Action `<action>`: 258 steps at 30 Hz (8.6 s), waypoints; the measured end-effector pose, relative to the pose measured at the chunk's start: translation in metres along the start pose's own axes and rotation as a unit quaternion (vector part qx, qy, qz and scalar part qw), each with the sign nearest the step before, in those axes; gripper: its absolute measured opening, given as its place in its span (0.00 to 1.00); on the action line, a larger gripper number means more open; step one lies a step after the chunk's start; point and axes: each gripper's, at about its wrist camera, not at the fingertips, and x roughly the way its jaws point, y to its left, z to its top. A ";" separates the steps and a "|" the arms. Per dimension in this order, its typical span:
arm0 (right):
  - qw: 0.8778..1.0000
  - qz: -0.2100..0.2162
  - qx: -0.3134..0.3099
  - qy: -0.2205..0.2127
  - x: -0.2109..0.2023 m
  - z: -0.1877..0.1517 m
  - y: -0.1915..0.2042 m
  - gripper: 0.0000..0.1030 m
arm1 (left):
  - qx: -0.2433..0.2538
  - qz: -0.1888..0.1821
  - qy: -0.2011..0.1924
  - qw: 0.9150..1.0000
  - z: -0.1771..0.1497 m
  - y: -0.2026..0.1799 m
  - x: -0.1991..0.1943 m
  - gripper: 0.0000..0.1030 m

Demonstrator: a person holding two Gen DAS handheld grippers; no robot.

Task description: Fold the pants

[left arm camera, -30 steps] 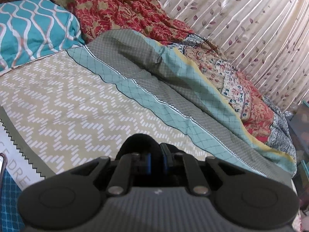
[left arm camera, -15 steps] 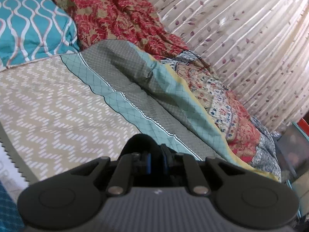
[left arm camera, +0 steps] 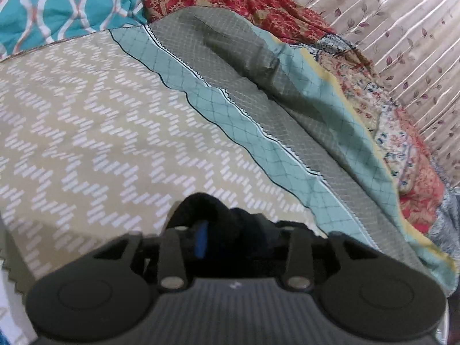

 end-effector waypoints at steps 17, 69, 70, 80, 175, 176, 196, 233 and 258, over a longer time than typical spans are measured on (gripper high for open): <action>0.974 0.182 -0.064 0.116 -0.146 -0.139 0.038 0.44 | 0.043 -0.038 0.026 0.998 -0.057 0.059 -0.185 0.68; 0.945 0.189 -0.156 0.219 -0.161 -0.276 0.086 0.44 | 0.260 0.055 0.039 0.963 -0.162 -0.014 -0.208 0.39; 0.945 0.186 -0.154 0.219 -0.160 -0.276 0.083 0.44 | 0.262 0.057 0.040 0.963 -0.164 -0.014 -0.208 0.39; 0.948 0.199 -0.080 0.234 -0.151 -0.269 0.035 0.45 | 0.275 0.069 0.063 0.957 -0.180 -0.012 -0.199 0.43; 0.979 0.098 -0.157 0.084 -0.045 -0.002 0.142 0.41 | 0.454 0.022 -0.011 0.891 -0.008 -0.099 -0.037 0.76; 0.981 0.085 -0.153 0.089 -0.030 0.000 0.150 0.41 | 0.467 0.019 -0.006 0.884 -0.010 -0.102 -0.026 0.76; 0.966 -0.169 -0.171 0.099 0.199 -0.005 0.140 0.21 | 0.510 -0.011 0.044 0.859 -0.048 -0.089 0.046 0.12; 0.996 -0.020 0.061 -0.057 -0.207 -0.069 -0.125 0.37 | 0.281 -0.106 0.022 0.954 -0.186 0.038 -0.257 0.59; 0.990 -0.096 0.080 -0.071 -0.199 -0.087 -0.147 0.38 | 0.073 0.026 0.080 0.994 -0.125 0.096 -0.195 0.38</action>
